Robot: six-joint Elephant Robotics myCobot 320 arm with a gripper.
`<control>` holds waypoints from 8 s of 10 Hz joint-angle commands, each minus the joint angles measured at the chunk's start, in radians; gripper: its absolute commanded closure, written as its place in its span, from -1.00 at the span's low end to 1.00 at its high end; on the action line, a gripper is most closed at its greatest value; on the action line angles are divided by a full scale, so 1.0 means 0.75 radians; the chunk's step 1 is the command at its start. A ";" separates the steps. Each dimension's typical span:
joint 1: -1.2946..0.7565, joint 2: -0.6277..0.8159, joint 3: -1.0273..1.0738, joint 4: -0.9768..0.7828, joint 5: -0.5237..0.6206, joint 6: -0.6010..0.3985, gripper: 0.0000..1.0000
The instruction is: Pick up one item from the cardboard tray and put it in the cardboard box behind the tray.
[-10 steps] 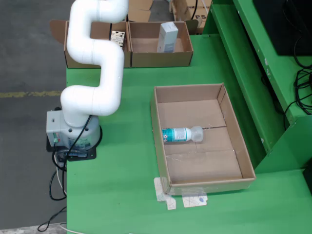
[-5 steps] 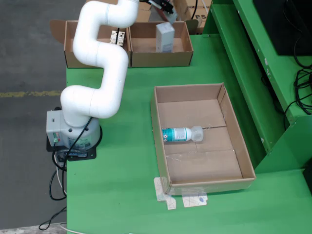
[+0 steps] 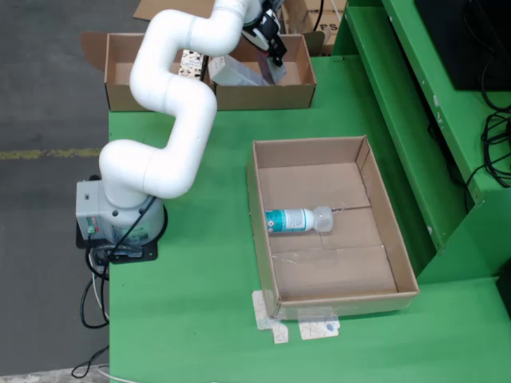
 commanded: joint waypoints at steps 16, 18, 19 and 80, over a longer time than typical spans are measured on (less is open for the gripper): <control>-0.025 -0.059 0.039 -0.066 0.022 -0.005 0.80; -0.025 -0.059 0.039 -0.066 0.022 -0.005 0.40; -0.025 -0.059 0.039 -0.066 0.022 -0.005 0.20; -1.129 1.367 -1.229 -0.314 0.246 -0.056 -1.00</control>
